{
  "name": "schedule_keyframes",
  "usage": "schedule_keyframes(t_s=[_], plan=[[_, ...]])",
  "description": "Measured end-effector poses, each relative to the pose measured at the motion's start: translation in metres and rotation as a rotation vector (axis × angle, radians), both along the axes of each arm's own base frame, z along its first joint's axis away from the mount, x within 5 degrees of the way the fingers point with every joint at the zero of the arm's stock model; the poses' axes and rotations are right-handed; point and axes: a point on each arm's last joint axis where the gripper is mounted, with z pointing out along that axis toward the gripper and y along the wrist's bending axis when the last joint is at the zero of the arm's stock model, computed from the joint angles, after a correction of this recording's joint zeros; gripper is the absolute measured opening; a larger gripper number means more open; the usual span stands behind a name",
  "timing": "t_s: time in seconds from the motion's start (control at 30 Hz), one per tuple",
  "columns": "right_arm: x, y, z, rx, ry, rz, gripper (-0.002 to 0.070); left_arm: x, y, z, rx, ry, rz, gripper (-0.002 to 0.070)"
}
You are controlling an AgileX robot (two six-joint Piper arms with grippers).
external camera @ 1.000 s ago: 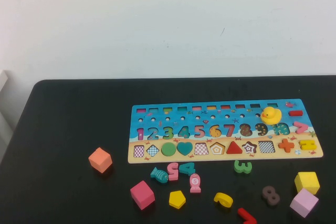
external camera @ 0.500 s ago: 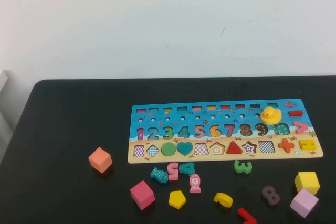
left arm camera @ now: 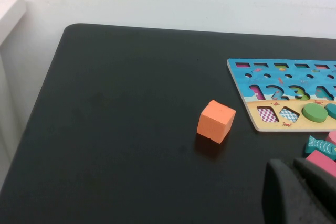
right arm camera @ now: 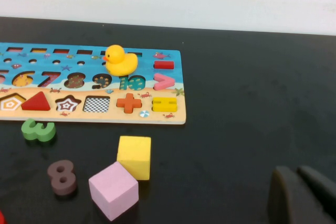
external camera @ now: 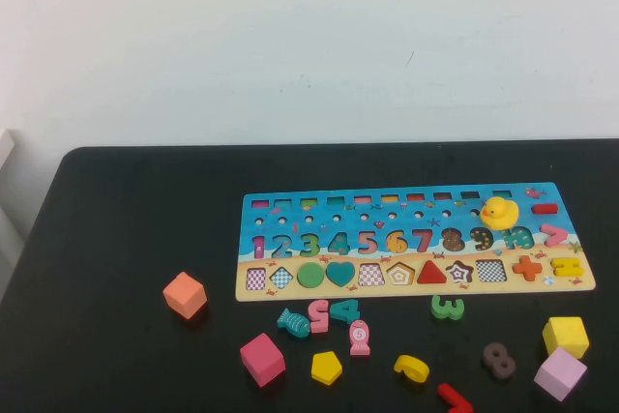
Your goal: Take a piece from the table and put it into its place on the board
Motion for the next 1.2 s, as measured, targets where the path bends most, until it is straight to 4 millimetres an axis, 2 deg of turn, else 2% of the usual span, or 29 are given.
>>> schedule_keyframes(t_s=[0.27,0.33,0.4,0.5,0.67,0.77,0.9,0.97,1.1,1.2], plan=[[0.000,0.000,0.000,0.006,0.000,-0.002,0.0019,0.000,-0.002,0.001,-0.069,0.000,-0.005,-0.0001],[0.000,0.000,0.000,0.008,0.000,-0.003,0.0019,0.000,-0.005,0.003,-0.216,0.007,-0.005,-0.0001],[0.000,0.000,0.000,0.008,0.000,-0.003,0.0019,-0.001,-0.010,0.005,-0.436,0.022,-0.008,-0.0001],[0.000,0.000,0.000,0.008,0.000,-0.003,0.0019,0.001,-0.008,0.014,-0.664,-0.034,0.026,-0.0001],[0.000,0.000,0.000,0.008,0.000,-0.003,0.0019,0.003,0.003,0.025,-0.873,-0.156,0.129,-0.0001],[0.000,0.000,0.000,0.008,0.000,-0.003,0.0019,0.004,0.007,0.028,-0.933,-0.194,0.169,-0.0001],[0.000,0.000,0.000,0.008,0.000,-0.003,0.0019,0.004,0.006,0.027,-0.899,-0.190,0.156,-0.0001],[0.000,0.000,0.000,0.008,0.000,-0.003,0.0019,0.003,-0.001,0.025,-0.741,-0.158,0.081,-0.0001],[0.000,0.000,0.000,0.008,0.000,-0.003,0.0019,0.002,-0.012,0.043,-0.542,-0.113,-0.058,-0.0001],[0.000,0.000,0.000,0.008,0.000,-0.003,0.0019,0.008,-0.019,0.059,-0.360,-0.014,-0.140,-0.0001]])
